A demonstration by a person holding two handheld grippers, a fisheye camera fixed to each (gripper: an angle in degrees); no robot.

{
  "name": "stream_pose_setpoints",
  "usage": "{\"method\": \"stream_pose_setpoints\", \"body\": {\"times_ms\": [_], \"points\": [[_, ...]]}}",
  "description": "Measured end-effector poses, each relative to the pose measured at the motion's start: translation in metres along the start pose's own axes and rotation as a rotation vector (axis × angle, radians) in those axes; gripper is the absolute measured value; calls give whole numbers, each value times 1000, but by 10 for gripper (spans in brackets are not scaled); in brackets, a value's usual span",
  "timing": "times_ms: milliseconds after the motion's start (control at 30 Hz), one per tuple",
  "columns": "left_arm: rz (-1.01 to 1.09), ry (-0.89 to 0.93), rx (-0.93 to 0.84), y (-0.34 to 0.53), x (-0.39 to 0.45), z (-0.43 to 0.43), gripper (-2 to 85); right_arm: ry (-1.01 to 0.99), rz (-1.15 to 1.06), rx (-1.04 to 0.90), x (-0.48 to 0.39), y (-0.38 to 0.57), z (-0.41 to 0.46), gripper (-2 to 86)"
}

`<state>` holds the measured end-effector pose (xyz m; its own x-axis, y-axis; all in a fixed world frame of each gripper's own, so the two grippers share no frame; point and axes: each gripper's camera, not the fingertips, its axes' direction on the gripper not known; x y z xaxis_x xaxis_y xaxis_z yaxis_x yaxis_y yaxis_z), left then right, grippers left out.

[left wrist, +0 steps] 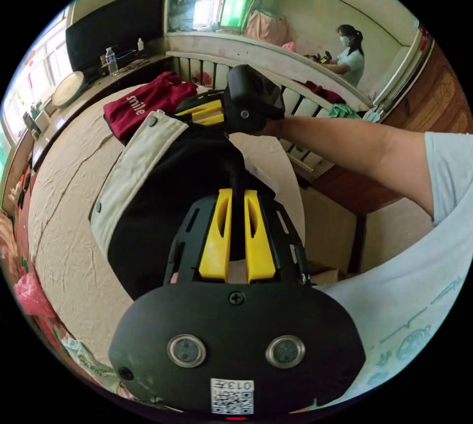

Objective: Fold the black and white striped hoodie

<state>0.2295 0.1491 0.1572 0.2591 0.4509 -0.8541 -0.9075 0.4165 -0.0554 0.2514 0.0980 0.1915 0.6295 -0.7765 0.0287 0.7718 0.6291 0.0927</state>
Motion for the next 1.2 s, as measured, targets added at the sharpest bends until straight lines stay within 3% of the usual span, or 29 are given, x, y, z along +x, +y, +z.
{"method": "stream_pose_setpoints", "body": {"times_ms": [200,467,700,833,900,933,1033,1100,1200], "points": [[70,-5,-131,-15,28,83,47,-313,142,-214,29,60,14,75],[91,56,-71,-22,30,58,59,-514,601,-170,112,93,-61,164],[124,83,-73,-20,35,42,58,-810,890,-134,101,85,-17,85],[123,210,-8,-16,31,-14,42,-691,816,-118,119,72,-51,36],[111,284,118,-1,18,-69,27,-588,771,-150,124,64,-72,30],[100,261,142,3,13,-80,26,-537,747,-169,125,61,-81,28],[-27,-61,216,23,-25,-99,36,-450,693,-275,110,62,-70,26],[-3,-240,112,26,-46,-60,35,-417,705,-316,98,65,-49,28],[38,-223,18,28,-55,0,12,-417,755,-296,89,66,-27,37]]}}
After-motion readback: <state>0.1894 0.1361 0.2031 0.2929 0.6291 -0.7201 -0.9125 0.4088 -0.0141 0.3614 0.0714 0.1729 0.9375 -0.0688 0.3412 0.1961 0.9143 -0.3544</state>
